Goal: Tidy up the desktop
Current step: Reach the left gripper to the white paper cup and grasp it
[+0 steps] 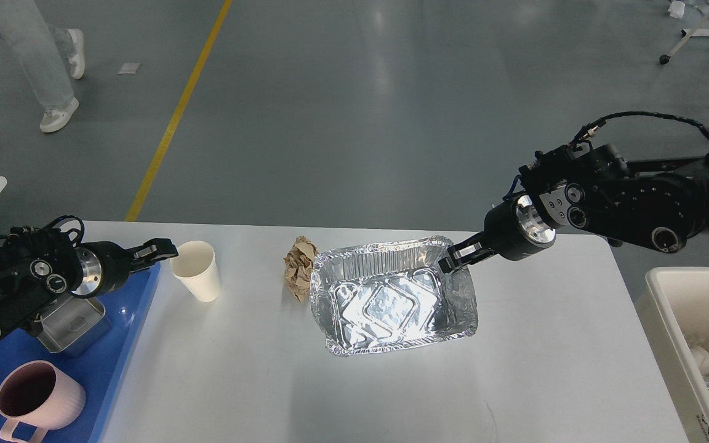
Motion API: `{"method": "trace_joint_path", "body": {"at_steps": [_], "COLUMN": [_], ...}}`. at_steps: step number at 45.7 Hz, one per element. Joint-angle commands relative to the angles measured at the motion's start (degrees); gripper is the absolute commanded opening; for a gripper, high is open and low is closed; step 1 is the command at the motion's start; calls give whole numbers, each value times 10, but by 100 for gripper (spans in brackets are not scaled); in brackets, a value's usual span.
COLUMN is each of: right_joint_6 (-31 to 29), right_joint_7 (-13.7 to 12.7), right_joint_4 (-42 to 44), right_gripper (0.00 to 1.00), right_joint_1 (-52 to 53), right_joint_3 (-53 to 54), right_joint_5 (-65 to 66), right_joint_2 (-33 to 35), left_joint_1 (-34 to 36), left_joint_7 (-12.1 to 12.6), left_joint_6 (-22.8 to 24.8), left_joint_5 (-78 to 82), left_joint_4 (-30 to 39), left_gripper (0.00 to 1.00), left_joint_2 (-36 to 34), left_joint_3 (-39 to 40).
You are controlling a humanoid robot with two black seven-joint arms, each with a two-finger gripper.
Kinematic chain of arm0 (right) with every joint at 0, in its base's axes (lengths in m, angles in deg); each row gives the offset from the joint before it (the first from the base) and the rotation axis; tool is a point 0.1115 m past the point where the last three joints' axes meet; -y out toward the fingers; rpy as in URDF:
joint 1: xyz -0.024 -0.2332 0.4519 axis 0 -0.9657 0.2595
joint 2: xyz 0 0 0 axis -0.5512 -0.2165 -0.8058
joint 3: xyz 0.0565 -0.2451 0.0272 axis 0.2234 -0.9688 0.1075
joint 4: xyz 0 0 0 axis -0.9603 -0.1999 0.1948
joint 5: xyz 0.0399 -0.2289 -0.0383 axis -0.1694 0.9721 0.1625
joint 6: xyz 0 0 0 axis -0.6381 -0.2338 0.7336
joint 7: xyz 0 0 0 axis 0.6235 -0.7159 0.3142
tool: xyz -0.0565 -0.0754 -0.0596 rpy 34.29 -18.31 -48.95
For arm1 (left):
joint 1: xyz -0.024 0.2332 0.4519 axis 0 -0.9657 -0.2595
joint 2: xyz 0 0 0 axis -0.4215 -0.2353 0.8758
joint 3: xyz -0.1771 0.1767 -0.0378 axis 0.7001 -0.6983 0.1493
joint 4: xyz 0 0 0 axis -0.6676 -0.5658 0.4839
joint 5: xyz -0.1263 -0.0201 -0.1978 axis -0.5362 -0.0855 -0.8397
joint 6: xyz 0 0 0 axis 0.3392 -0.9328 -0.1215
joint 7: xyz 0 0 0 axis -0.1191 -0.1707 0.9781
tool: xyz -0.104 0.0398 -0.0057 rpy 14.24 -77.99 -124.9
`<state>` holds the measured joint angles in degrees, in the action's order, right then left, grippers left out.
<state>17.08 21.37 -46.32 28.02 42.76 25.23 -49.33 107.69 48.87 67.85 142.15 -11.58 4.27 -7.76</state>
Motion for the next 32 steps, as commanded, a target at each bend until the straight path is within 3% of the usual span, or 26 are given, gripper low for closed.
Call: {"method": "trace_joint_path", "body": {"at_steps": [1,11,22,32], "right_joint_6": [0,0,0,0], "right_joint_7": [0,0,0,0], "right_joint_4": [0,0,0,2], "right_gripper": [0,0,0,0], "right_joint_1": [-2,-3,-4,-5], "right_joint_3": [0,0,0,0], "right_joint_5": [0,0,1,1], "right_joint_2": [0,1,3,2], "left_joint_1": [8,16,20,23], "left_joint_7": [0,14,16,15], "left_joint_6": [3,5,56,71], "left_joint_5": [-1,-1,-4,-10], "left_joint_4": [-30,-50,-50,-43], "left_gripper": [44,35,1,0], "left_joint_2": [36,61,57,41], "left_joint_3": [-8,-31,-30,-25]}}
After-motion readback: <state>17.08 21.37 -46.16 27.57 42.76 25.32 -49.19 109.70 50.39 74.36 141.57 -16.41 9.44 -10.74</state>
